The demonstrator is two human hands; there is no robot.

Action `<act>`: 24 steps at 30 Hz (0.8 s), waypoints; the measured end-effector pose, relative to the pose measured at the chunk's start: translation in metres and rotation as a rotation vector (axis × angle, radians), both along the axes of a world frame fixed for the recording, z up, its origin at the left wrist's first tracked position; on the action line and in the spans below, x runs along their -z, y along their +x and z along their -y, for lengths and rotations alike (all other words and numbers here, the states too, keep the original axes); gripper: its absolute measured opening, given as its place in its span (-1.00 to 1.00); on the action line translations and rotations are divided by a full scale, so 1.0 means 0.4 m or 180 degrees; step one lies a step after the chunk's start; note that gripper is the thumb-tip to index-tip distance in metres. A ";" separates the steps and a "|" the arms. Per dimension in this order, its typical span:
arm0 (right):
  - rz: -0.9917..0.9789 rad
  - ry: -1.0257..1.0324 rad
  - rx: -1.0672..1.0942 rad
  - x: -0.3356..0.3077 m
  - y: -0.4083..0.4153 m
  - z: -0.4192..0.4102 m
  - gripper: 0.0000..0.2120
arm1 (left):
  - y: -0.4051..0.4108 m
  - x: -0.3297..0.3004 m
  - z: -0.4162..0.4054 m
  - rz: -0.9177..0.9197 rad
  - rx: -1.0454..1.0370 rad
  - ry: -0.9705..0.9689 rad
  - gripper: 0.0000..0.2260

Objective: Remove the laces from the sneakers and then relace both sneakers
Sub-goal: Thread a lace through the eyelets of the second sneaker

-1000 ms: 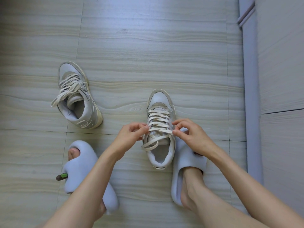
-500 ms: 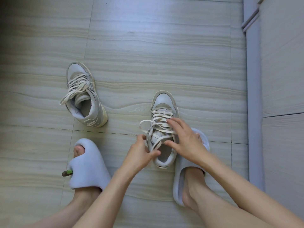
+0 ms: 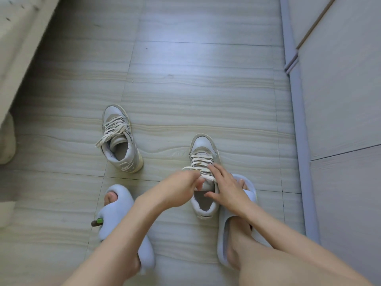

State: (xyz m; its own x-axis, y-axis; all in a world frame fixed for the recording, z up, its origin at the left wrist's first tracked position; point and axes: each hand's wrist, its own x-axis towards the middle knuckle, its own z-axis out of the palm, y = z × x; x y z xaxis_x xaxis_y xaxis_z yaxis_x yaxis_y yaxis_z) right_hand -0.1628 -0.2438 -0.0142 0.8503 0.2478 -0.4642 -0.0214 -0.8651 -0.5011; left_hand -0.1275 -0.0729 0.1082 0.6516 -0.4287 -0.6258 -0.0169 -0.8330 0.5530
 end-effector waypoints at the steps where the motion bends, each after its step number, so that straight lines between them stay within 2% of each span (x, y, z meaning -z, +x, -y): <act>1: 0.0048 -0.0067 -0.0029 -0.001 0.003 -0.004 -0.16 | 0.004 -0.022 0.006 0.0000 -0.0041 -0.0099 -0.77; 4: 0.0045 -0.0216 -0.0045 0.000 0.015 -0.016 -0.18 | 0.023 -0.092 0.009 0.0145 -0.0204 -0.0380 -0.76; 7: -0.0022 -0.0169 0.0036 0.000 0.024 -0.016 -0.18 | 0.042 -0.148 -0.016 0.0334 -0.0074 -0.0290 -0.74; 12: -0.0169 0.0056 0.0346 -0.012 0.037 -0.013 -0.16 | 0.015 -0.177 -0.054 0.0282 -0.0314 -0.0541 -0.69; 16: -0.0533 0.0185 0.0202 -0.031 0.044 -0.026 -0.17 | 0.017 -0.160 -0.089 0.0380 -0.0521 -0.0258 -0.69; 19: -0.0983 0.0424 0.0130 -0.068 0.074 -0.022 -0.23 | 0.035 -0.152 -0.113 0.0343 -0.0555 -0.0156 -0.68; 21: -0.1127 0.0381 0.0042 -0.119 0.107 -0.011 -0.28 | 0.050 -0.156 -0.111 0.0224 -0.0574 -0.0216 -0.69; 24: -0.1175 0.0184 -0.0232 -0.228 0.177 0.014 -0.42 | 0.091 -0.174 -0.097 0.0421 -0.0448 -0.0269 -0.68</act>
